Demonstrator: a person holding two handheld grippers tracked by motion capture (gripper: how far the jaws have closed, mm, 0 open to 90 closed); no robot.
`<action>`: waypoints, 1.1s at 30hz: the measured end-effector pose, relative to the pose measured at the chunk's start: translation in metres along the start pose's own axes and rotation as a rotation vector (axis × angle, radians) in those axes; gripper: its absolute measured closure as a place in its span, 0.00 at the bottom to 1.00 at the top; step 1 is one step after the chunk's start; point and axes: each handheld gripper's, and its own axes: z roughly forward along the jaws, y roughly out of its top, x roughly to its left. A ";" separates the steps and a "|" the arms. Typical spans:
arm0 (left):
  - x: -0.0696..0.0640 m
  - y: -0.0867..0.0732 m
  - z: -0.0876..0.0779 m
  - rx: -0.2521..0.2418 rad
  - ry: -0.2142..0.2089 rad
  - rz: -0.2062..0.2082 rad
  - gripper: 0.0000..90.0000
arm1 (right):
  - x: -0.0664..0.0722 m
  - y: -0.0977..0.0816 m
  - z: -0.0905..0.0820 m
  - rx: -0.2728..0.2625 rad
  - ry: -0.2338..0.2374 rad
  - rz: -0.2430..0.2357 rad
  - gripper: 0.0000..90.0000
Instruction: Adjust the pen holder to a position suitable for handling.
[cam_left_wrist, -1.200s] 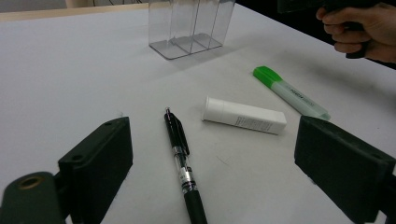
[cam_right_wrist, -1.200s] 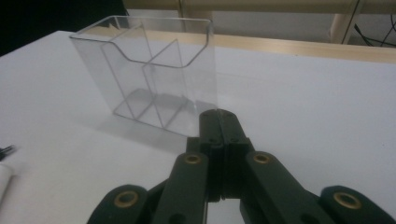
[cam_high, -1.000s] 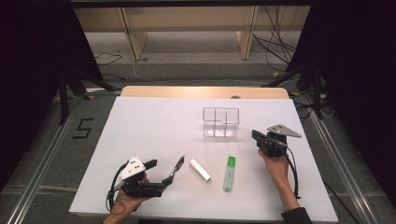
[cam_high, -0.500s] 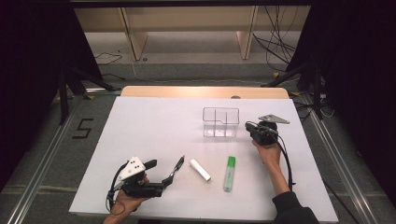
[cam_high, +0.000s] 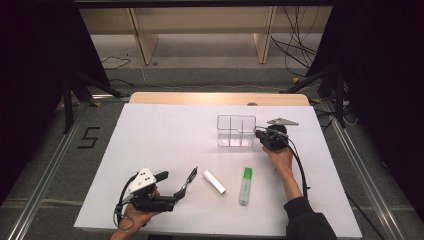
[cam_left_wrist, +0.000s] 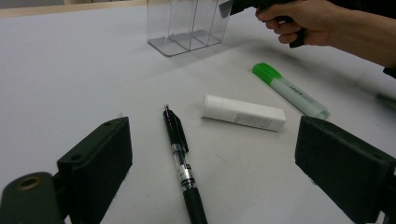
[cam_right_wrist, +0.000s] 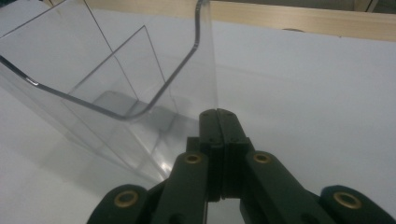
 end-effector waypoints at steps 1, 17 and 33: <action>0.000 0.000 0.000 0.001 0.000 -0.001 0.12 | 0.002 0.001 0.000 0.003 -0.015 -0.004 1.00; 0.000 0.000 0.001 0.009 0.001 0.002 0.12 | 0.029 0.007 0.016 0.012 0.010 -0.030 1.00; 0.000 0.000 0.001 0.007 -0.002 0.006 0.12 | 0.050 0.014 0.027 0.028 0.032 -0.079 1.00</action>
